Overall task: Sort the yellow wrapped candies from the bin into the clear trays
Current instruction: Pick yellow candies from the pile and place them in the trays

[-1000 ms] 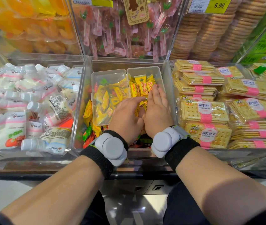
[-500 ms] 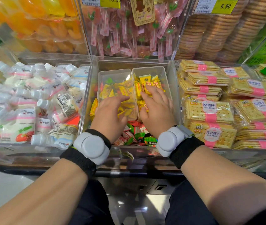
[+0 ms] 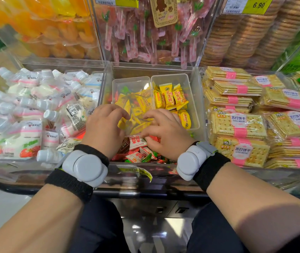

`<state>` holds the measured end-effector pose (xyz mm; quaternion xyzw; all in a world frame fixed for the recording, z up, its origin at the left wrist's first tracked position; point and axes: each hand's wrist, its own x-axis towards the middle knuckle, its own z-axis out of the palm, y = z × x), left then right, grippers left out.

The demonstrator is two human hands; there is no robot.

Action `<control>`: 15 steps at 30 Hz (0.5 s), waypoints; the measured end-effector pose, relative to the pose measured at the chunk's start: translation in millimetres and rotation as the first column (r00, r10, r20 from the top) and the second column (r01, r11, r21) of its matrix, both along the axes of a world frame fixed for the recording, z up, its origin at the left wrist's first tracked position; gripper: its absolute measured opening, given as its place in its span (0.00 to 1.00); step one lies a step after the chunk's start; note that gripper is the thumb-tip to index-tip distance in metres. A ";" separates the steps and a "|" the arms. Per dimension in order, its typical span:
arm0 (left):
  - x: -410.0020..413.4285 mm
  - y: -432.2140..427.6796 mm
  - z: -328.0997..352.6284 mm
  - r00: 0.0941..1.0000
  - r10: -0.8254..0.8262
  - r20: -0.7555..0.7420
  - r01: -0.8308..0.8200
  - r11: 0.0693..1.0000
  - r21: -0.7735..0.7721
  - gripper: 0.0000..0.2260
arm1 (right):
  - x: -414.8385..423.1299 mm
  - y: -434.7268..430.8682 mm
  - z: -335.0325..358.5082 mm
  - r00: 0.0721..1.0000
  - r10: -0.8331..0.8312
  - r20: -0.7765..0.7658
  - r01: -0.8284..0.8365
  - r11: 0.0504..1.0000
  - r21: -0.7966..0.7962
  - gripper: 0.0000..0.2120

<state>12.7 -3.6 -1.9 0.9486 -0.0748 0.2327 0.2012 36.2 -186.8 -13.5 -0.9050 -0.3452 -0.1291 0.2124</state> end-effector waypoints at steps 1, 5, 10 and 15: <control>-0.4 0.4 -0.4 1.000 0.012 -0.004 -0.012 1.000 0.011 0.14 | -0.2 0.0 -0.5 1.000 0.013 -0.010 -0.013 1.000 -0.019 0.06; -4.5 0.9 -2.7 0.994 0.106 -0.033 -0.103 0.991 0.085 0.08 | 0.7 0.2 -2.0 0.999 0.022 -0.038 -0.024 0.998 -0.054 0.08; -11.0 1.1 -8.7 0.976 0.207 -0.069 -0.186 0.955 0.232 0.10 | 1.2 0.8 -2.1 0.999 0.009 -0.038 -0.013 0.997 -0.081 0.11; -15.8 -2.0 -16.0 0.945 0.303 -0.123 -0.245 0.905 0.348 0.18 | 1.6 1.0 -0.9 0.999 -0.023 -0.023 0.020 0.995 -0.095 0.13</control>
